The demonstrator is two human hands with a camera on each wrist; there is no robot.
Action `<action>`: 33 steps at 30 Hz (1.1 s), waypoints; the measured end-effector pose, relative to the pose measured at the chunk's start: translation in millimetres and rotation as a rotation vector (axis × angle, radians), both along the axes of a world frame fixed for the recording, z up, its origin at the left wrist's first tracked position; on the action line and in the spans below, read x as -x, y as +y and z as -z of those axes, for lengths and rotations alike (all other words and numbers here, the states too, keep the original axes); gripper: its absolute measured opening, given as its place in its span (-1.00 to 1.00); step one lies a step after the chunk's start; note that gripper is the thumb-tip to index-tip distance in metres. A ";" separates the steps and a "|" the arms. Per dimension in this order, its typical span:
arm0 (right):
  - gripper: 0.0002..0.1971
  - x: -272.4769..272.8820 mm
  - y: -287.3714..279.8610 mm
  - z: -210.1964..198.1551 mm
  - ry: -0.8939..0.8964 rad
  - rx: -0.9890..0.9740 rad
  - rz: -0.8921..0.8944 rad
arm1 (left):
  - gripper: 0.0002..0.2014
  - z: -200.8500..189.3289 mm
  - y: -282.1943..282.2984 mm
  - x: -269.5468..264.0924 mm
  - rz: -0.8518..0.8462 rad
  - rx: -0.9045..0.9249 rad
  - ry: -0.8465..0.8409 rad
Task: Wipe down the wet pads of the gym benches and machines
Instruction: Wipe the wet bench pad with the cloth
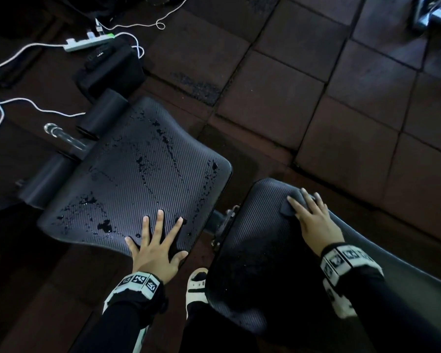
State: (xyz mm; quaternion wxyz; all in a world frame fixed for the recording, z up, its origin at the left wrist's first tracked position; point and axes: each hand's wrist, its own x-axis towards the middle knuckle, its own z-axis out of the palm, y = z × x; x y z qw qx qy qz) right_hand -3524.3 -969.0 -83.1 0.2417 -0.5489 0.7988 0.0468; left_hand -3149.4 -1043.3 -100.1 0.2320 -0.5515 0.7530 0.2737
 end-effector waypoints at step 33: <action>-0.42 24.3 115.6 -31.1 -0.033 -0.063 0.243 | -0.15 -45.9 91.2 227.2 -0.132 -0.121 0.222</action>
